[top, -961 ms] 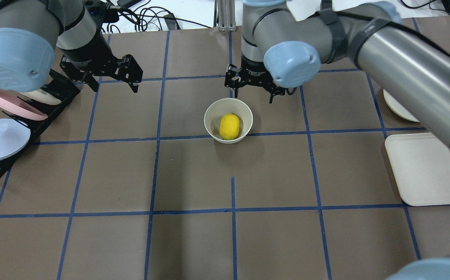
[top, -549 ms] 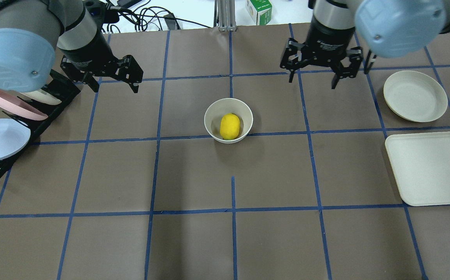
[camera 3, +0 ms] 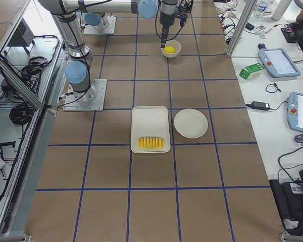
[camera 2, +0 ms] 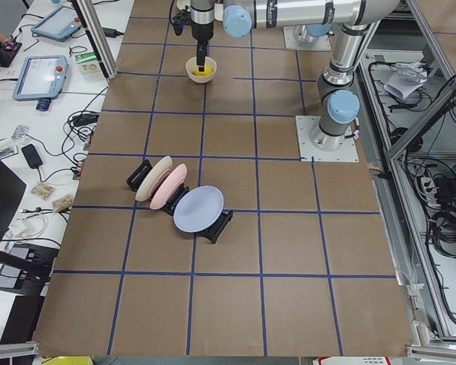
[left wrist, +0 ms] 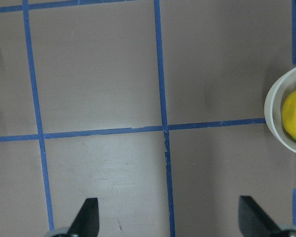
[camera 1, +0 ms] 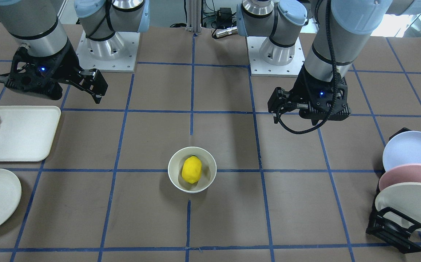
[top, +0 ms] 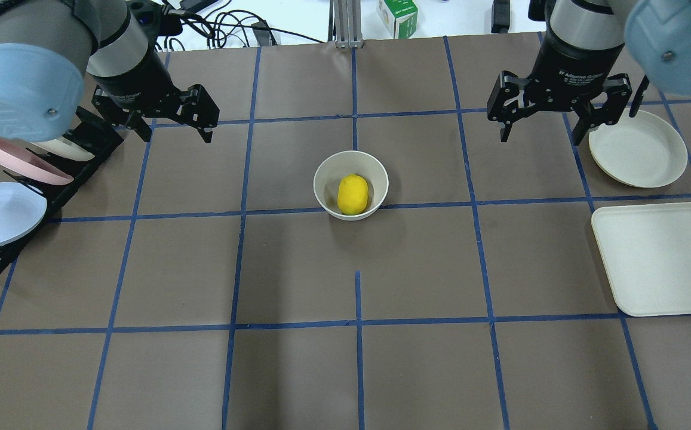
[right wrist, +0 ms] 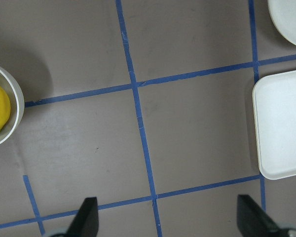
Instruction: Place bowl and put lemon in it
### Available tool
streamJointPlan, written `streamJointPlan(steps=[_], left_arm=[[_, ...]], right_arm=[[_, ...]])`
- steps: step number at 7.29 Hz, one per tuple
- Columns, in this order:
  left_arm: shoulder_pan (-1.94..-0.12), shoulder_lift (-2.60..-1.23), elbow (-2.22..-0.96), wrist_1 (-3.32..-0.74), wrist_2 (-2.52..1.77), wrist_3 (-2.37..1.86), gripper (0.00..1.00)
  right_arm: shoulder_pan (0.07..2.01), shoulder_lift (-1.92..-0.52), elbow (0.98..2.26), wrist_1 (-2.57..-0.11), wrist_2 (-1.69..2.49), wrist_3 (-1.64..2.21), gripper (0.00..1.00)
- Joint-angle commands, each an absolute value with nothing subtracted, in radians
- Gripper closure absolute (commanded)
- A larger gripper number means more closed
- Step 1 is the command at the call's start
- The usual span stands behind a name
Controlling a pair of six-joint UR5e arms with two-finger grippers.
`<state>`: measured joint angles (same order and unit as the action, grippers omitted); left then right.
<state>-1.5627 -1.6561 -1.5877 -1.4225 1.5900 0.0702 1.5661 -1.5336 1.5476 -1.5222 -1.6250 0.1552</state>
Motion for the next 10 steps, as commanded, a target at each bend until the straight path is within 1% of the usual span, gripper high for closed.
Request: streamJointPlan(steps=[1, 4, 8, 10], left_arm=[[-1.569, -1.652, -1.588, -1.434, 1.591, 0.069, 0.0], [-1.572, -1.652, -1.586, -1.436, 1.589, 0.057, 0.0], [-1.571, -1.649, -1.585, -1.434, 1.589, 0.057, 0.0], [-1.571, -1.651, -1.585, -1.434, 1.591, 0.057, 0.0]], right_arm=[[1.571, -1.558, 1.557, -1.522, -1.609, 0.146, 0.0], [1.578, -1.572, 1.557, -1.509, -1.603, 0.129, 0.0], [1.578, -1.543, 1.563, -1.514, -1.551, 0.118, 0.0], [1.566, -1.551, 1.557, -1.517, -1.555, 0.118, 0.0]])
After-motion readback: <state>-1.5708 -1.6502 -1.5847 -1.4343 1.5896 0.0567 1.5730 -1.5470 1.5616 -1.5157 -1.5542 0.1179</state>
